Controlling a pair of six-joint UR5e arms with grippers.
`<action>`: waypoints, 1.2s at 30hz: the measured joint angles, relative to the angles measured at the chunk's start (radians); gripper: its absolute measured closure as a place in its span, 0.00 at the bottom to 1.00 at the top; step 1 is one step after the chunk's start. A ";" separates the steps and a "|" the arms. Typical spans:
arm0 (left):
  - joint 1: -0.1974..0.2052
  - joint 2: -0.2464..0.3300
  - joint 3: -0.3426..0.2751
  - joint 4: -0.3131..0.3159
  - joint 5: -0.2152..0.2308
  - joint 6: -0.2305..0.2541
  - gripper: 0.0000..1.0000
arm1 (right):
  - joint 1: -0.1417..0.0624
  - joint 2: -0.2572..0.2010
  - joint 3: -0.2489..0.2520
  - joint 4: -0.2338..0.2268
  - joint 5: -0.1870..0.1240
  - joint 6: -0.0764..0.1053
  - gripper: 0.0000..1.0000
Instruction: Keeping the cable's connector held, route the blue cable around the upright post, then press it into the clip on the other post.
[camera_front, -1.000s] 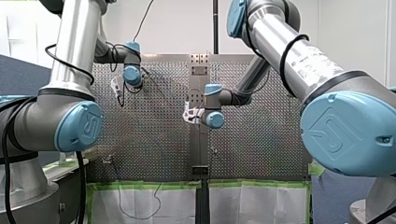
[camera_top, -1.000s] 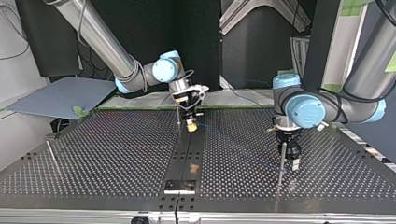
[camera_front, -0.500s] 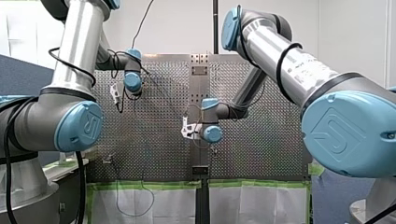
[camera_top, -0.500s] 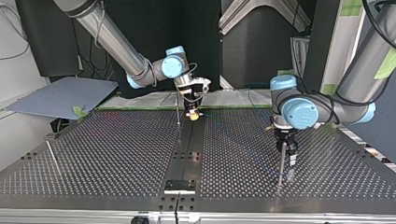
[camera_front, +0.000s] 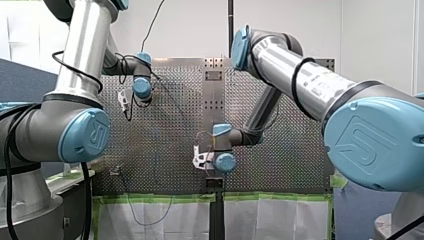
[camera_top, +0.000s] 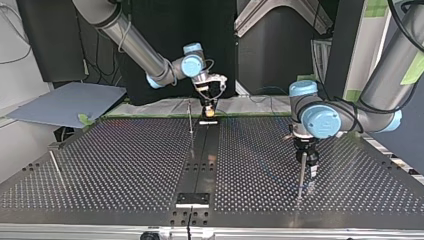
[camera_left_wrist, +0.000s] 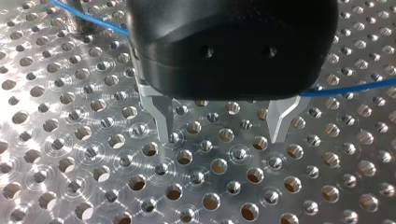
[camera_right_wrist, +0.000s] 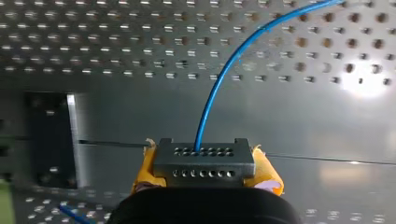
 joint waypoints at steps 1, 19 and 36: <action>0.000 0.000 0.000 0.000 0.000 0.000 0.00 | 0.001 0.007 0.000 -0.004 0.003 0.000 1.00; -0.001 0.000 0.000 -0.002 -0.002 0.000 0.00 | -0.013 0.169 0.000 -0.106 0.027 0.010 1.00; -0.002 0.000 0.000 -0.003 -0.002 -0.001 0.00 | -0.063 0.268 -0.001 -0.160 0.029 0.028 1.00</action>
